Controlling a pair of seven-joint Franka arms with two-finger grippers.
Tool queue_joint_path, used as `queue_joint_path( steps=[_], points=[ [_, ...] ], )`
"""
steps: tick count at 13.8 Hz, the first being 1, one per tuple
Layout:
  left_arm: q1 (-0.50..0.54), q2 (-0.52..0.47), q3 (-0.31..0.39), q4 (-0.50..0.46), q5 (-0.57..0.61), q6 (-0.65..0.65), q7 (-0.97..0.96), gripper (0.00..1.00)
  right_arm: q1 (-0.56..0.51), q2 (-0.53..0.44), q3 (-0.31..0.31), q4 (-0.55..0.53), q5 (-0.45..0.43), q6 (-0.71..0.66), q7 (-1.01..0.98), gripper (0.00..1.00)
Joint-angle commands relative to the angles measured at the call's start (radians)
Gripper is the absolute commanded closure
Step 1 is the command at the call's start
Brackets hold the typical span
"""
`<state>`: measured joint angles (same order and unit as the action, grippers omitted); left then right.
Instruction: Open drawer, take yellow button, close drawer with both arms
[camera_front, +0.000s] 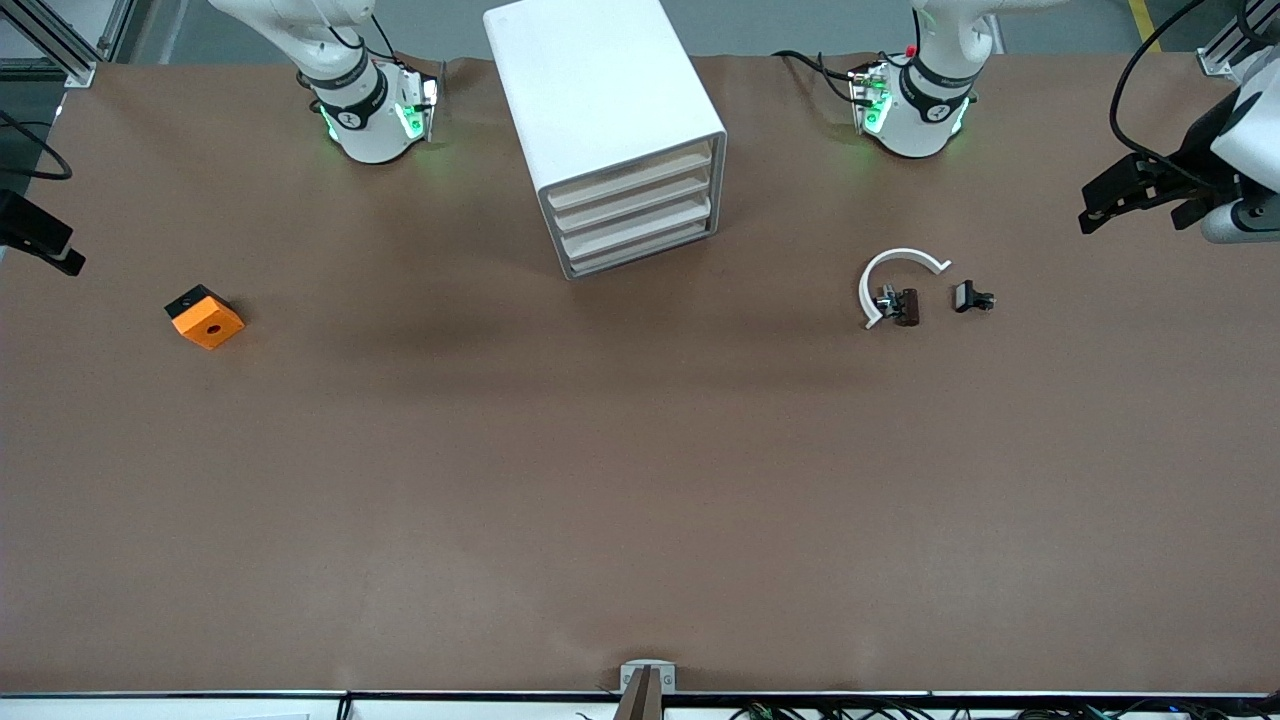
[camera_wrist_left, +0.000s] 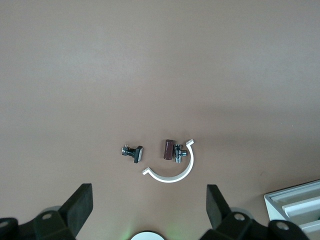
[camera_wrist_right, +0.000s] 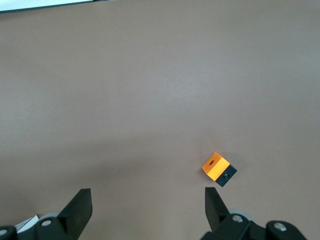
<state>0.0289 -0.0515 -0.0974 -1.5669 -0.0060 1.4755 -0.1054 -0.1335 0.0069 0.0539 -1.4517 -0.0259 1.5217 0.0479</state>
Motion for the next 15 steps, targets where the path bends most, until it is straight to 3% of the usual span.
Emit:
queue_joint_path(
  steps=[1, 7, 11, 15],
  points=[
    [-0.001, 0.088, -0.002, 0.057, 0.015, -0.004, 0.041, 0.0, -0.011, 0.007, 0.009, 0.017, 0.0, -0.003, -0.005, 0.0],
    [-0.041, 0.289, -0.004, 0.09, 0.003, -0.003, 0.011, 0.0, -0.017, 0.007, 0.009, 0.017, -0.006, -0.003, -0.006, 0.0],
    [-0.093, 0.393, -0.004, 0.12, -0.018, -0.003, -0.366, 0.0, -0.018, 0.01, 0.009, 0.017, -0.016, -0.003, -0.006, 0.0],
    [-0.104, 0.493, -0.002, 0.136, -0.126, -0.003, -0.737, 0.0, -0.017, 0.01, 0.009, 0.017, -0.014, -0.003, -0.006, 0.0]
  ],
)
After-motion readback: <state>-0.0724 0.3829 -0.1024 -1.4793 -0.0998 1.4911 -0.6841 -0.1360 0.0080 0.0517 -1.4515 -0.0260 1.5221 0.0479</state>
